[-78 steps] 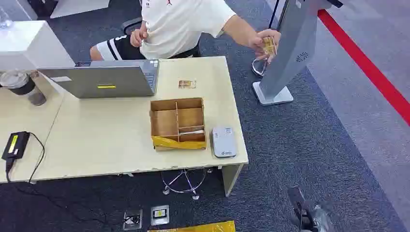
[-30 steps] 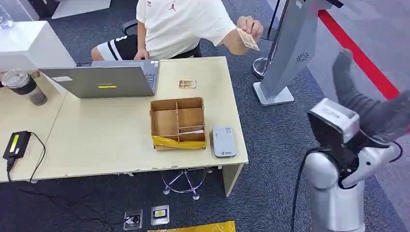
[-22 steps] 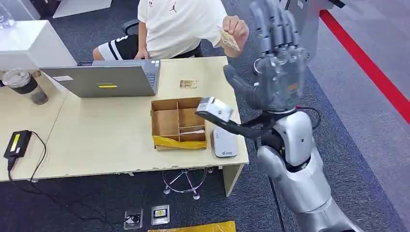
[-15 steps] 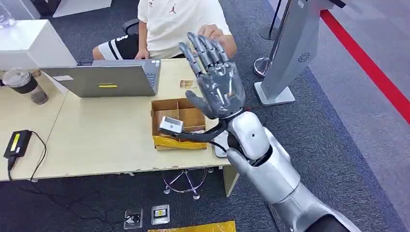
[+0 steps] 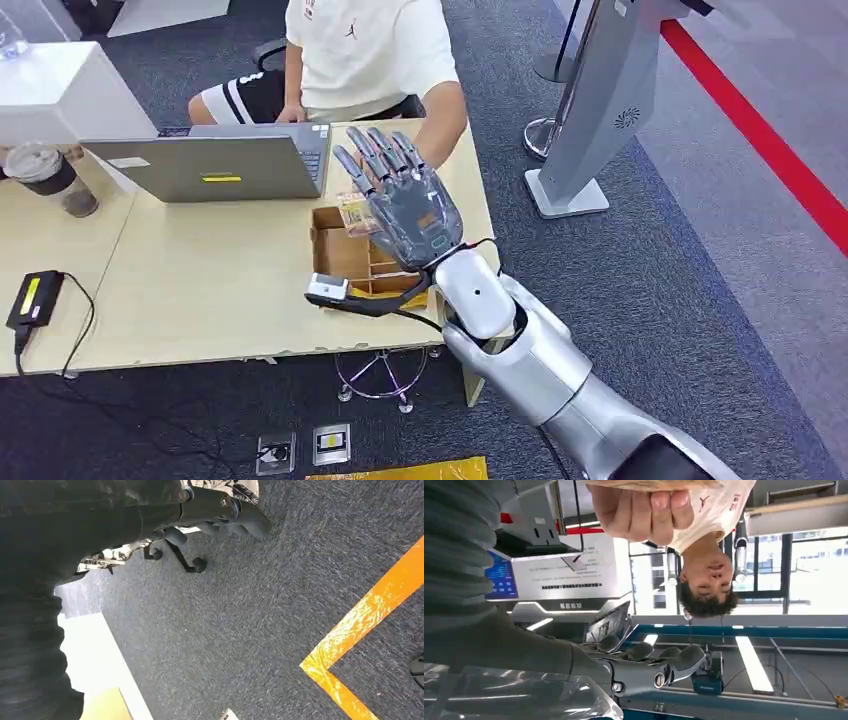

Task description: Pass the card to the sensor for recognition and then transmit it.

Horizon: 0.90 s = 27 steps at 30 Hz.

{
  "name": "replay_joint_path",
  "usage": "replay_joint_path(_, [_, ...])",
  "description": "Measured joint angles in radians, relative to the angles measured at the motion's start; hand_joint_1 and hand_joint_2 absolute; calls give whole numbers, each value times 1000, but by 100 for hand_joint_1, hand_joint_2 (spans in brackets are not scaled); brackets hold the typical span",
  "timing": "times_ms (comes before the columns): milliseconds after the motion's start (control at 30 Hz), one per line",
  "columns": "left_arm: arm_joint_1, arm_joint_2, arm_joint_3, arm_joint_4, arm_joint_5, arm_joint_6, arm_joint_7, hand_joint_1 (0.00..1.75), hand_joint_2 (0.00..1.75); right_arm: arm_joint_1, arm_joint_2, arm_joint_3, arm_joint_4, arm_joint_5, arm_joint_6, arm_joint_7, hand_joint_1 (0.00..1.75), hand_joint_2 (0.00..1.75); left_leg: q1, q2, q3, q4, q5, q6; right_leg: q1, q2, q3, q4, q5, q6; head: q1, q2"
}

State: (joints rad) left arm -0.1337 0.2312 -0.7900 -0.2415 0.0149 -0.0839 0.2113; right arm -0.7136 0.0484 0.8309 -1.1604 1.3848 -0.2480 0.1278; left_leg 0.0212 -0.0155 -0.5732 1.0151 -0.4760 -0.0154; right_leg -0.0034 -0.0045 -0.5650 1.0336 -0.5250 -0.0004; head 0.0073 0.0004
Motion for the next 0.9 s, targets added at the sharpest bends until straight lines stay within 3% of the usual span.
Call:
replay_joint_path(333, [0,0,-2,2,14,1,2,0,175,-21,5,11,73,-21,-58,-5,0,175,0,0,0,0,0,0,0,0,0,0,0,0,0,0])
replay_joint_path(367, [0,0,-2,2,15,2,2,0,175,-22,6,14,81,-25,-64,-5,14,175,0,0,0,0,0,0,0,0,0,0,0,0,0,0])
replay_joint_path(400, [0,0,-2,2,16,3,2,0,175,-24,8,14,89,-30,-70,-6,45,175,0,0,0,0,0,0,0,0,0,0,0,0,0,0])
replay_joint_path(433, [0,0,-2,2,16,4,2,0,175,-27,10,15,101,-33,-74,-6,89,175,0,0,0,0,0,0,0,0,0,0,0,0,0,0])
replay_joint_path(467, [0,0,-2,2,16,5,2,0,175,-30,12,15,111,-36,-77,-7,154,175,0,0,0,0,0,0,0,0,0,0,0,0,0,0])
replay_joint_path(633, [0,0,-2,6,15,6,2,0,175,-37,14,16,152,-42,-93,-11,171,175,0,0,0,0,0,0,0,0,0,0,0,0,0,0])
replay_joint_path(700, [0,0,-2,7,14,6,2,0,175,-37,14,16,161,-44,-97,-11,164,175,0,0,0,0,0,0,0,0,0,0,0,0,0,0])
replay_joint_path(900, [-1,0,-7,7,12,7,2,0,175,-38,13,16,182,-51,-108,-11,168,175,0,1,0,0,0,0,0,1,-1,0,0,0,0,0])
